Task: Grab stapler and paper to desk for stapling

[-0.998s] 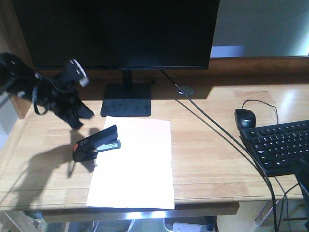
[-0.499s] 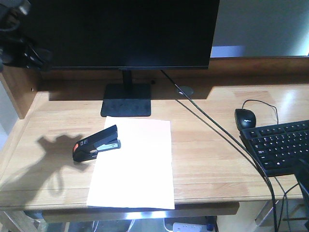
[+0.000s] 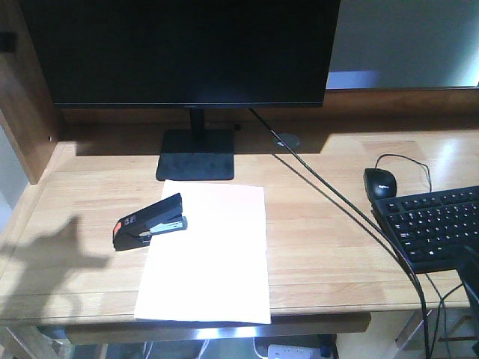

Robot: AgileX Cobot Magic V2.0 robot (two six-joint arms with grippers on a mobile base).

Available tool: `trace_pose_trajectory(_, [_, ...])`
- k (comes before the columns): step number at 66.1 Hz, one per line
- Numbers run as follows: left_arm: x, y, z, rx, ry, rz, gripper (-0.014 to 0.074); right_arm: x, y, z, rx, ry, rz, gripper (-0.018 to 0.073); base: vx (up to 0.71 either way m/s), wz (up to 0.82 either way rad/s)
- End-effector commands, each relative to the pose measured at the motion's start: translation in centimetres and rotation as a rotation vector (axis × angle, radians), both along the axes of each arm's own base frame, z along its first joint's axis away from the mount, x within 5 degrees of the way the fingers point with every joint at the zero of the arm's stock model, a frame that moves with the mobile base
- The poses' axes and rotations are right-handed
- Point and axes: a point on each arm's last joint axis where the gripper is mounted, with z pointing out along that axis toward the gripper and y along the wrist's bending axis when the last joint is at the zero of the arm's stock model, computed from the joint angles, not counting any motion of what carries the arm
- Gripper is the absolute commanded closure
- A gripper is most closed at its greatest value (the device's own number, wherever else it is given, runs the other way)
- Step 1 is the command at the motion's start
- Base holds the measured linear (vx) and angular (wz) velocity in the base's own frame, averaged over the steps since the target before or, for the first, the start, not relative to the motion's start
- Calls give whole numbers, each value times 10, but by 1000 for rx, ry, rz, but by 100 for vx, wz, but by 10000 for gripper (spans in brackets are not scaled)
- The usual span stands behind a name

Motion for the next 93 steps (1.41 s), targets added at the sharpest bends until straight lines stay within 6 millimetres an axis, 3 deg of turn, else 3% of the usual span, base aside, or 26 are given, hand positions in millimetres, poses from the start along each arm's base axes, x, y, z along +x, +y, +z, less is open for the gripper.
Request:
trace_pose_trajectory(1, [-22, 10, 31, -80, -160, 146, 603, -1, 2, 14, 14, -77, 26, -1, 0, 0])
trace_pose_trajectory(12, [-47, 14, 29, -60, -187, 188, 603, -1, 2, 14, 14, -77, 26, -1, 0, 0])
trace_pose_trajectory(21, [-66, 12, 8, -45, -241, 148, 603, -1, 2, 14, 14, -77, 26, -1, 0, 0])
trace_pose_trajectory(31, [-88, 9, -24, -49, -312, 102, 603, -1, 2, 14, 14, -77, 26, -1, 0, 0])
trace_pose_trajectory(48, [-145, 3, -81, -68, -489, 20, 603, -1, 2, 14, 14, -77, 26, -1, 0, 0])
trace_pose_trajectory(58, [-174, 3, -117, -58, -512, 6, 603, -1, 2, 14, 14, -77, 26, -1, 0, 0])
trace_pose_trajectory(66, [-185, 3, -143, -34, -483, 1, 603, -1, 2, 14, 14, -77, 26, -1, 0, 0])
trace_pose_trajectory(80, [-197, 6, -170, -33, -387, 31, 603, -1, 2, 14, 14, -77, 26, -1, 0, 0])
trace_pose_trajectory(93, [-214, 7, -166, -32, -457, 38, 603, -1, 2, 14, 14, -77, 26, -1, 0, 0])
